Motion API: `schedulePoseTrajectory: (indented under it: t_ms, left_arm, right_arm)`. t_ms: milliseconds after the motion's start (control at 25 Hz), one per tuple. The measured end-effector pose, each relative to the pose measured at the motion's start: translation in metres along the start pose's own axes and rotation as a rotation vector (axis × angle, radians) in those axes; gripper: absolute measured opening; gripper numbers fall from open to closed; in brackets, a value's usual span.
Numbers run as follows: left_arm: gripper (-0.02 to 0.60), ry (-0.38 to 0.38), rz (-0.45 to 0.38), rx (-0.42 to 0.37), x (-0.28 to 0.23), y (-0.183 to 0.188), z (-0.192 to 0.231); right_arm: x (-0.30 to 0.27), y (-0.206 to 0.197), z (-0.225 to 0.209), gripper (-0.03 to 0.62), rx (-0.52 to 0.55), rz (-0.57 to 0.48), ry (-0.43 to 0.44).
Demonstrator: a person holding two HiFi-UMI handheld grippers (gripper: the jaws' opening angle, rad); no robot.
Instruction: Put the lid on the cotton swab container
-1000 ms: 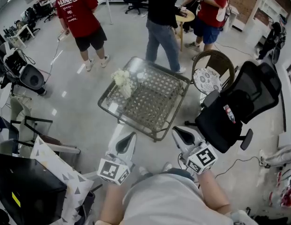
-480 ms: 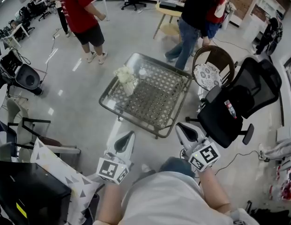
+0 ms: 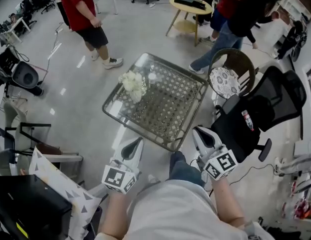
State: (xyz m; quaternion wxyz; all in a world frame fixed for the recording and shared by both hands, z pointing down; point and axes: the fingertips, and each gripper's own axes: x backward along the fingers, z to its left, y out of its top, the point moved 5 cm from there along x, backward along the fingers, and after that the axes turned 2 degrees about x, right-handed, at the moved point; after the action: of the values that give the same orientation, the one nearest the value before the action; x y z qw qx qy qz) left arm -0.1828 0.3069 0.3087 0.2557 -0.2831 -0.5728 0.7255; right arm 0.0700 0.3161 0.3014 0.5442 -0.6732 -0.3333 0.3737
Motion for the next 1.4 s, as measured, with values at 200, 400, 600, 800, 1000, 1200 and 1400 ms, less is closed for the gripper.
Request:
schedulePoseTrajectory:
  t_ms: [200, 400, 600, 800, 1000, 1200, 1400]
  left_arm:
    - [0.008, 0.048, 0.014, 0.017, -0.053, 0.002, 0.014]
    - [0.008, 0.085, 0.042, 0.036, -0.105, 0.001, 0.021]
    - [0.008, 0.140, 0.065, 0.051, -0.160, -0.001, 0.023]
    - [0.009, 0.219, 0.092, 0.066, -0.200, -0.012, 0.029]
    - [0.009, 0.261, 0.130, 0.072, -0.230, -0.033, 0.029]
    - [0.011, 0.295, 0.152, 0.082, -0.254, -0.058, 0.046]
    - [0.011, 0.298, 0.169, 0.103, -0.277, -0.084, 0.079]
  right_arm:
    - [-0.039, 0.005, -0.049, 0.018, 0.002, 0.028, 0.067]
    - [-0.076, 0.010, -0.090, 0.018, -0.007, 0.062, 0.144]
    - [-0.108, 0.012, -0.133, 0.018, -0.019, 0.090, 0.229]
    - [-0.134, 0.009, -0.168, 0.018, -0.029, 0.113, 0.305]
    - [-0.155, -0.001, -0.189, 0.018, -0.034, 0.149, 0.366]
    - [-0.182, -0.014, -0.197, 0.018, -0.035, 0.194, 0.381]
    - [-0.215, -0.030, -0.201, 0.019, -0.031, 0.242, 0.371]
